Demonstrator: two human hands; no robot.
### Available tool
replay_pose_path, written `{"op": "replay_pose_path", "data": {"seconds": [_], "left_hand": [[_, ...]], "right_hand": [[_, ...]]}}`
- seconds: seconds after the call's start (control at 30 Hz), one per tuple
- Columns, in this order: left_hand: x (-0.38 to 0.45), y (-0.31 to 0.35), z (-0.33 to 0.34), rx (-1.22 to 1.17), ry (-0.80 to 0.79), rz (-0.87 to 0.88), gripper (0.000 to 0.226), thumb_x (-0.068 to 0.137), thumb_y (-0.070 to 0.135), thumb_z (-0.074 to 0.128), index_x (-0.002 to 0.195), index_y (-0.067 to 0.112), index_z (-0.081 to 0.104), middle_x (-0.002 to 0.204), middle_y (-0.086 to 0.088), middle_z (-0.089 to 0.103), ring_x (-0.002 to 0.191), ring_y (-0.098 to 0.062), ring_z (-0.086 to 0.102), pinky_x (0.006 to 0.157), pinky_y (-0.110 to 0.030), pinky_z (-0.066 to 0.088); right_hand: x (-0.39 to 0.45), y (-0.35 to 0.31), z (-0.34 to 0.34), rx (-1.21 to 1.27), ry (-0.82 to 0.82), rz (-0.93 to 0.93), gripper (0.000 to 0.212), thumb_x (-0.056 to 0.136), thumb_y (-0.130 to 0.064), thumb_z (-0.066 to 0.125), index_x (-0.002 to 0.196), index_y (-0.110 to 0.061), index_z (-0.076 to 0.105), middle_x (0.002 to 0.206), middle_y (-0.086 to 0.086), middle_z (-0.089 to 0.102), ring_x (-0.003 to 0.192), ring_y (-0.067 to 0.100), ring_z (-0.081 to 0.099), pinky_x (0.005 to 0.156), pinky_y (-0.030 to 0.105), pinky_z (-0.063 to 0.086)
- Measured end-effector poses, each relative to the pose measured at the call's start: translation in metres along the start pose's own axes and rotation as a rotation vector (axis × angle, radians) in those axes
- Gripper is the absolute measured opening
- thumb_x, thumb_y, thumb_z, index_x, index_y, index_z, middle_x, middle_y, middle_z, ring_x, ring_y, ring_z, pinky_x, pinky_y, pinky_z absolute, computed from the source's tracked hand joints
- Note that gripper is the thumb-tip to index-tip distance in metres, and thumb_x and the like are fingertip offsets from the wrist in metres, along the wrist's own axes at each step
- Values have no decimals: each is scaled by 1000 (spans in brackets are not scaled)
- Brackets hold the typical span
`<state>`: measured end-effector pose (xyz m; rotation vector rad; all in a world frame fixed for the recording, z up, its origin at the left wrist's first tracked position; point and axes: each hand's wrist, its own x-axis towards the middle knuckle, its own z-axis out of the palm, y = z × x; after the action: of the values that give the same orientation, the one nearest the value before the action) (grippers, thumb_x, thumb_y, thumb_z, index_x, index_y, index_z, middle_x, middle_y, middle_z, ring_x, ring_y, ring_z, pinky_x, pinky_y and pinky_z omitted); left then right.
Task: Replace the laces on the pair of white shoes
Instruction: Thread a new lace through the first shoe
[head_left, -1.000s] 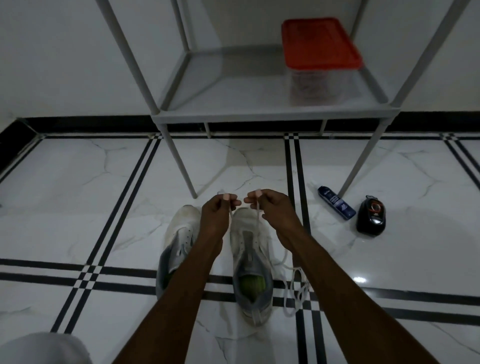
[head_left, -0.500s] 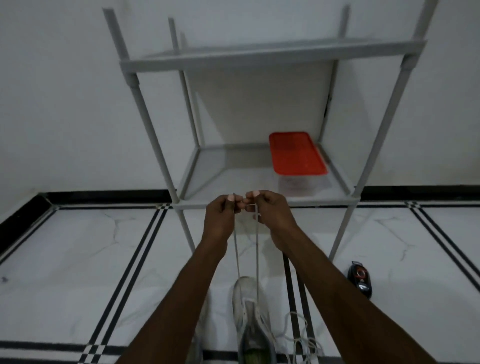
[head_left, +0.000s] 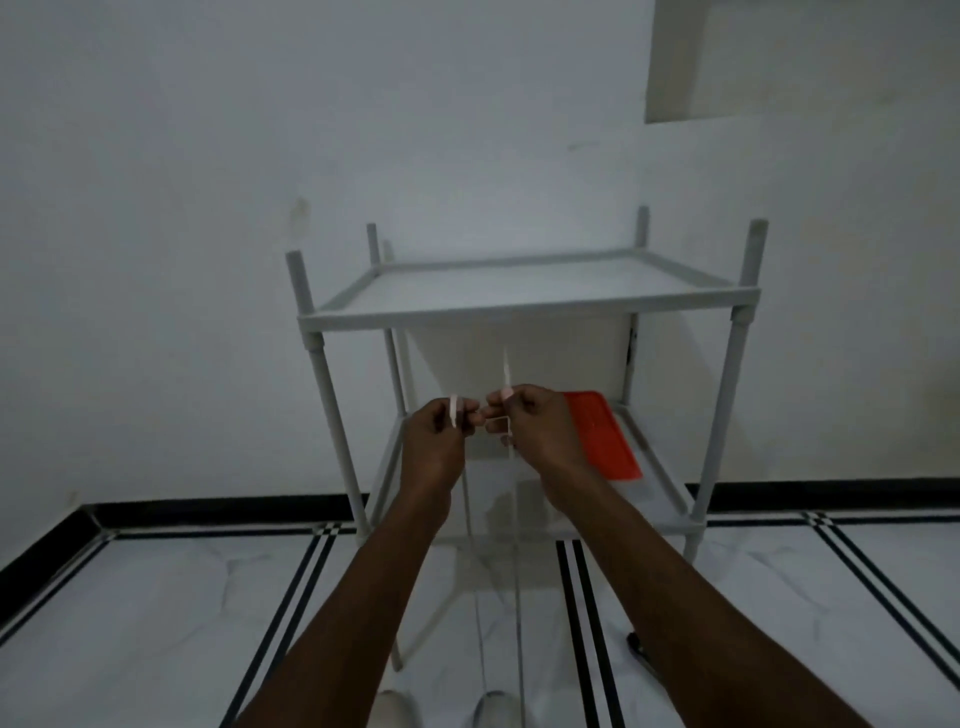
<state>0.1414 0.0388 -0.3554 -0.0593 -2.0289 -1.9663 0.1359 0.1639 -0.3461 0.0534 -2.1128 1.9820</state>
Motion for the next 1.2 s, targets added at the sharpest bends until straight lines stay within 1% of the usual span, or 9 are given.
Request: {"op": "replay_pose_path", "data": {"seconds": [0.1,0.17,0.27,0.37,0.53,0.67,0.83,1.03,1.2], "left_hand": [[10,17,3,-6,13,40,27,106,24,52,103,9,74,88,-4,75,80,-7,67,76,-21,52],[11,24,5,-4,12,67,25,105,26,55,103,12,75,90,-4,75,83,-11,68,81,-29,55],[5,27,9,-28,45,71,20,102,30,61,106,18,76,93,0,76,86,-10,71,79,-28,54],[1,29,12,-97,67,51,12,97,27,67,104,23,76,96,2,77,88,-12,74,82,-33,58],[-1,35,14,-167,62,37,14,94,23,72,106,18,75,97,-2,77,93,-17,74,87,-40,61],[-5,40,16,-188,80,22,15,92,29,73,103,19,77,96,0,77,97,-16,72,89,-38,59],[-9,45,23,-257,106,-51,6,92,28,74,97,25,76,98,4,76,100,-10,69,90,-30,53],[-9,43,22,-271,99,-55,12,91,28,75,102,23,77,99,8,76,101,-7,68,84,-24,50],[-13,12,13,-189,114,-24,18,89,30,78,104,21,79,97,10,77,90,4,69,80,-17,51]], "right_hand": [[7,-22,3,7,29,-59,27,104,-20,50,95,-7,71,85,8,76,80,20,73,69,29,56],[8,-30,4,-13,50,-97,26,102,-20,52,91,-12,73,82,4,76,79,19,73,72,35,60],[3,-32,2,-39,85,-103,19,100,-23,58,97,-17,77,86,-3,74,82,16,71,75,42,62],[0,-33,-2,-20,109,-116,14,96,-21,64,99,-19,78,85,-5,75,80,12,71,77,42,62],[4,-36,-3,-1,127,-97,10,89,-20,72,97,-21,79,88,-7,77,87,9,72,84,41,61],[1,-41,-3,43,111,-85,10,89,-23,73,96,-22,80,87,-6,77,85,9,73,84,40,61],[0,-44,-4,119,97,-30,10,90,-20,72,96,-22,79,87,-6,77,86,11,73,82,37,62],[-1,-45,-5,149,67,-8,11,89,-19,72,99,-19,78,90,-4,77,89,13,73,80,31,61],[-11,-17,-16,2,57,-96,11,91,-18,70,100,-21,76,86,-4,75,81,8,71,78,27,60]]}}
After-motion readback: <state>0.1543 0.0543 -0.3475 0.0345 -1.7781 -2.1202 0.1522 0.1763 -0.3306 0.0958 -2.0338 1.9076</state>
